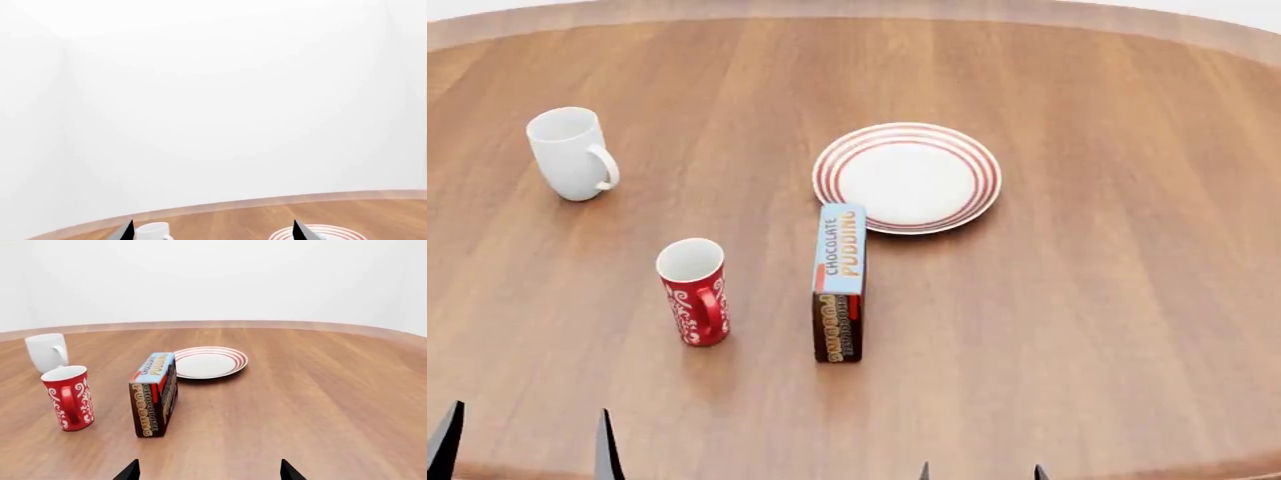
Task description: Pick up the red mug and put it on the plate
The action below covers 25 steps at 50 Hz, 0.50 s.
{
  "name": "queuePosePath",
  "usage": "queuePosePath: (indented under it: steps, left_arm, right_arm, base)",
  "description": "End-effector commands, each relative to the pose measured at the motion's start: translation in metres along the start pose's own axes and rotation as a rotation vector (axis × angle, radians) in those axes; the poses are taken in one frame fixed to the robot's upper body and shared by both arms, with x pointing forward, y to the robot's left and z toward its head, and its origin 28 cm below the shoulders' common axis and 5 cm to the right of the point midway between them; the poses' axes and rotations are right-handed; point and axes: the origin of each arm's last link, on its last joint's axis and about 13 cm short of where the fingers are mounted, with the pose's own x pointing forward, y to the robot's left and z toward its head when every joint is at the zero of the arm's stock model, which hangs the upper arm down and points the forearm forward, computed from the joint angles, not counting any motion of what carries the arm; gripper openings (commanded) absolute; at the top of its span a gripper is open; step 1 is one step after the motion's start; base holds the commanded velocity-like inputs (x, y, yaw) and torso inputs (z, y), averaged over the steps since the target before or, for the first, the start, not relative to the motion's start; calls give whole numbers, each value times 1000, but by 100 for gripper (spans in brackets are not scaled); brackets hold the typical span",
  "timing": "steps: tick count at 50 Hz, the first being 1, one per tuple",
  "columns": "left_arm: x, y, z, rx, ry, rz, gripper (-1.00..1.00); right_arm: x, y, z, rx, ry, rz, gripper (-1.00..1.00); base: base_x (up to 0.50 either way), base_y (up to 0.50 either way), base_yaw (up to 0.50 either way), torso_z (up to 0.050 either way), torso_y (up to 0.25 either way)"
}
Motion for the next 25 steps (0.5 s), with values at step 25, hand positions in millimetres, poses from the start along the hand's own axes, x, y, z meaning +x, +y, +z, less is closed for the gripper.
queuePosePath:
  steps: [25]
  left_arm:
    - [0,0,0,1,4,-7,100]
  right_arm:
    - [-1,1,0,-1,0,12,100]
  base:
    - [0,146,0,0,0]
